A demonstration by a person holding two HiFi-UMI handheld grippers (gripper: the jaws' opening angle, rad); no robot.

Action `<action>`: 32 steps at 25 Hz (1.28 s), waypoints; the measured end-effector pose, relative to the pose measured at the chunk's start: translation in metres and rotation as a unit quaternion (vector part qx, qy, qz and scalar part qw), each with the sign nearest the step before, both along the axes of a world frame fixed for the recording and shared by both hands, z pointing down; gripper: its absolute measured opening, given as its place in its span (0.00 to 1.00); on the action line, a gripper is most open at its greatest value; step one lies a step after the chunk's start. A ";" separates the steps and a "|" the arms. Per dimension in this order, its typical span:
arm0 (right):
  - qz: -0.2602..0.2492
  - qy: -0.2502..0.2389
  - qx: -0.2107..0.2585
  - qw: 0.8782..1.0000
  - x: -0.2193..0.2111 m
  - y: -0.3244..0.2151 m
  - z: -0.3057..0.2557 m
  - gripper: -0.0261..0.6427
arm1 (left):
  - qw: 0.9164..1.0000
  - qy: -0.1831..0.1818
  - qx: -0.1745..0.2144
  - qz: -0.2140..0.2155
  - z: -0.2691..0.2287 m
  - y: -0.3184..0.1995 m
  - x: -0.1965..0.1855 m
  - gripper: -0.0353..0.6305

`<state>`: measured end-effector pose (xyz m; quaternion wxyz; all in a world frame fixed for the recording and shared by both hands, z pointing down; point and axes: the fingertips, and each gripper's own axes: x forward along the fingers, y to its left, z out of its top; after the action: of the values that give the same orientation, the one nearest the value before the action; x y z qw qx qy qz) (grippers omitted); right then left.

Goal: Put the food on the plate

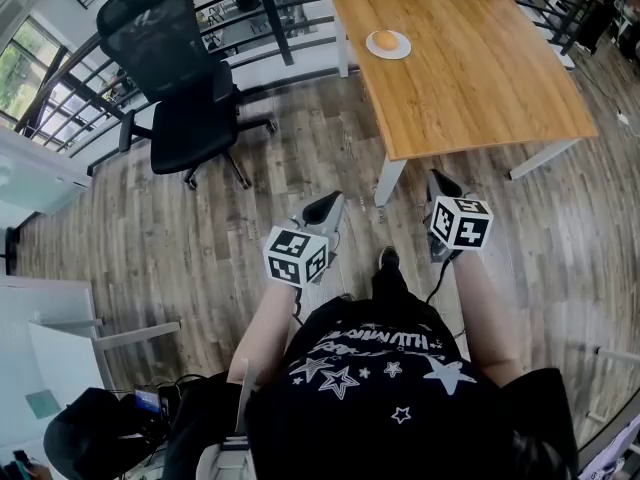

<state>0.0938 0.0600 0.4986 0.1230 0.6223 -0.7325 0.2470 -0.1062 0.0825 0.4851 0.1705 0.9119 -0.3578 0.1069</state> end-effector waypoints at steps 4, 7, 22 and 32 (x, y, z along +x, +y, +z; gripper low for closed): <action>-0.011 0.008 0.008 1.000 -0.012 0.012 -0.005 0.04 | 1.000 0.003 0.007 0.004 -0.005 0.010 -0.007 0.06; -0.019 0.016 0.006 1.000 -0.019 0.019 -0.007 0.04 | 1.000 0.006 0.013 0.007 -0.008 0.015 -0.011 0.06; -0.028 0.023 0.003 0.999 -0.049 0.042 -0.008 0.04 | 0.999 0.005 0.018 0.027 -0.008 0.031 -0.031 0.06; -0.027 0.024 0.011 0.999 -0.058 0.053 -0.012 0.04 | 0.999 0.005 0.019 0.036 -0.006 0.038 -0.033 0.06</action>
<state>0.0354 0.1127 0.4870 0.1402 0.6095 -0.7483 0.2212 -0.1395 0.1208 0.4794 0.1509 0.9277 -0.3261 0.1016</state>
